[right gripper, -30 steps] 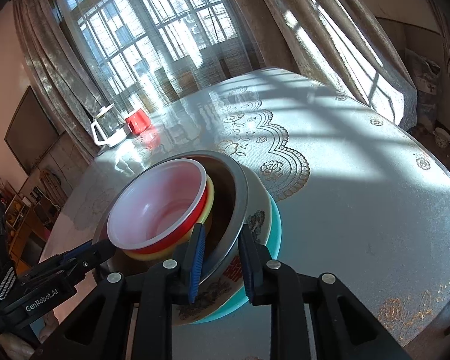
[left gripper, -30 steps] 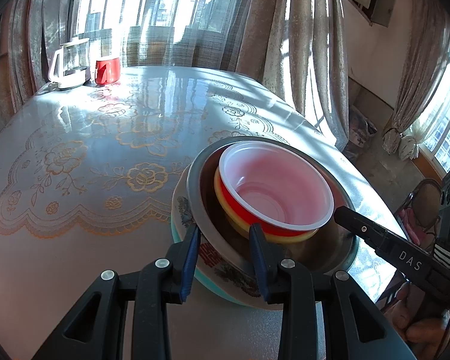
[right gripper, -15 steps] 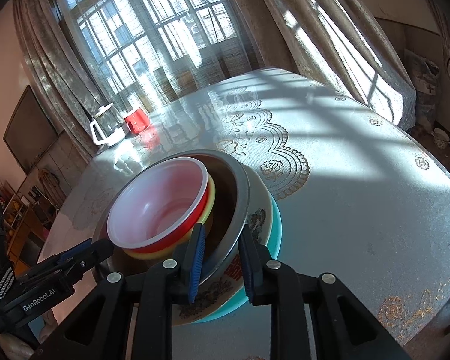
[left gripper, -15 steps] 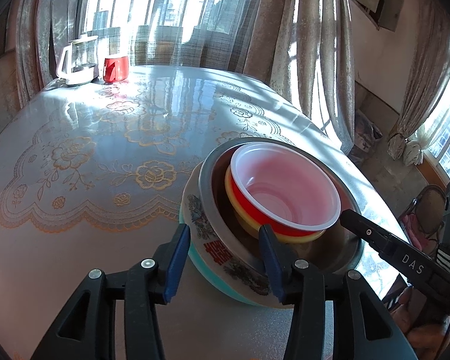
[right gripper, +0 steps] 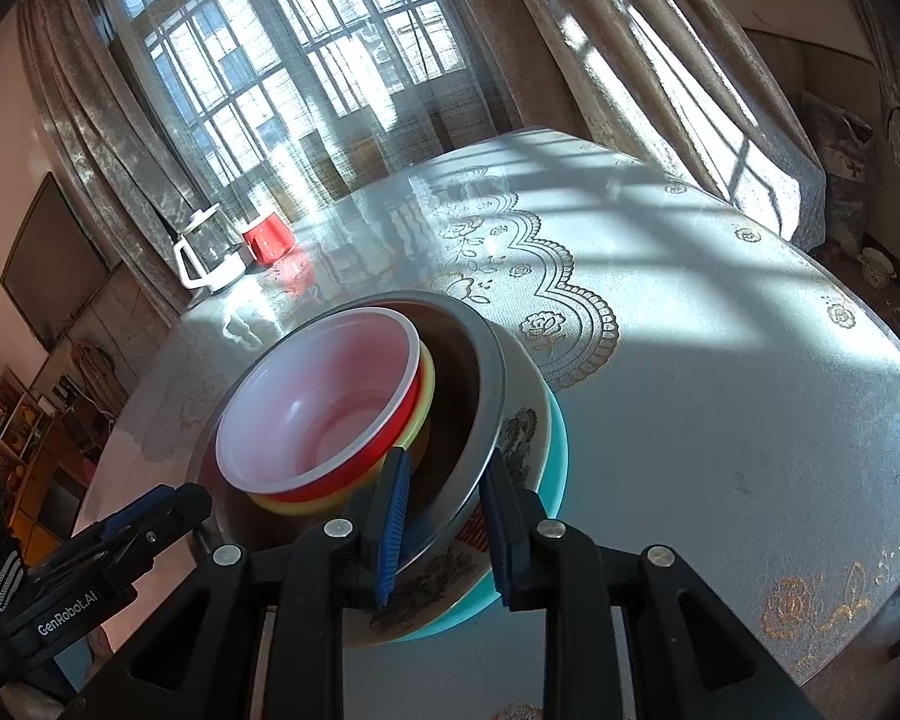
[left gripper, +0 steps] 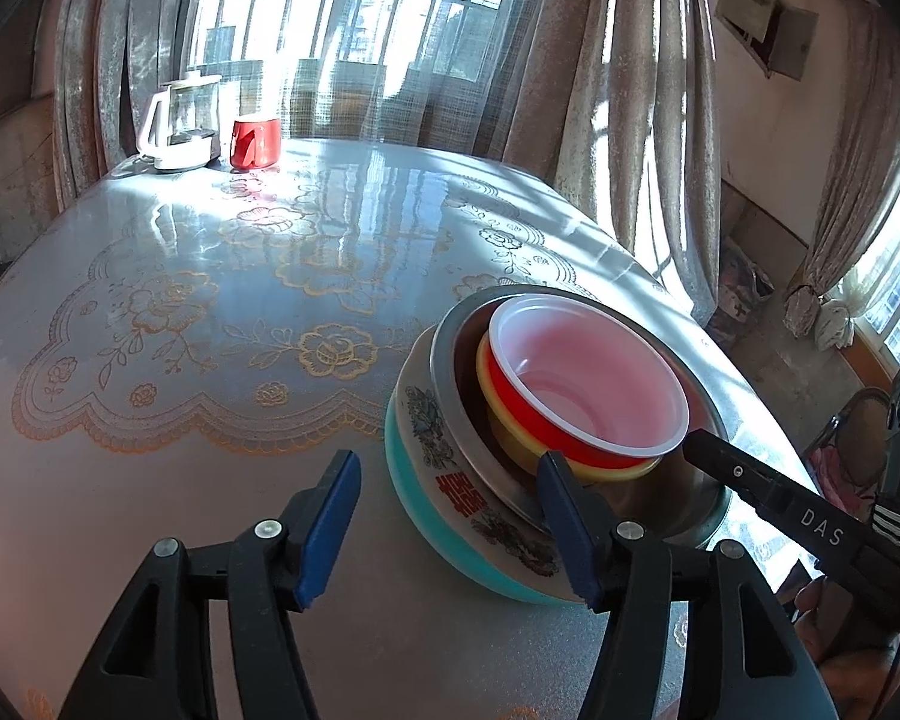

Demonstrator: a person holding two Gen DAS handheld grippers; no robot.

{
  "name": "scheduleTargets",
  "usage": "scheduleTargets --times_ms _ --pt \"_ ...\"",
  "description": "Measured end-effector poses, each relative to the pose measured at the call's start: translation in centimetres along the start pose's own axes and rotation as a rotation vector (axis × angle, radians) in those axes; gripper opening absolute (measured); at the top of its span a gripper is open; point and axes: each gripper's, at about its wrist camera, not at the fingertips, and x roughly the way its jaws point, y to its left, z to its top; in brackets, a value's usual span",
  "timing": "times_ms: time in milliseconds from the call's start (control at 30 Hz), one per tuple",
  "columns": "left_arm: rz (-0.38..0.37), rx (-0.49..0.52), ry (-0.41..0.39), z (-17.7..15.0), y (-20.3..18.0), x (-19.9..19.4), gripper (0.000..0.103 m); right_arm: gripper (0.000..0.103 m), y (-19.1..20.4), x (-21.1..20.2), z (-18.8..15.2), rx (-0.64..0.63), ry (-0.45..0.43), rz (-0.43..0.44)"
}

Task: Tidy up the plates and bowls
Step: 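Open both tools and release the steel bowl rim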

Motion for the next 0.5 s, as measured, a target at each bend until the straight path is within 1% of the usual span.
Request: scheduleTargets --times_ms 133,333,367,500 --pt "0.011 -0.009 -0.009 -0.2 0.3 -0.5 0.064 0.027 0.2 -0.3 -0.3 -0.011 -0.002 -0.008" --pt "0.034 -0.011 -0.014 -0.9 0.4 -1.3 0.067 0.034 0.1 -1.1 -0.4 -0.014 -0.028 -0.029" --pt "0.037 -0.010 -0.013 -1.0 0.5 -1.4 0.067 0.036 0.2 -1.3 -0.4 -0.016 -0.036 -0.037" --pt "0.046 -0.006 -0.016 -1.5 0.4 -1.9 0.070 0.038 0.8 -2.3 -0.4 -0.033 -0.073 -0.085"
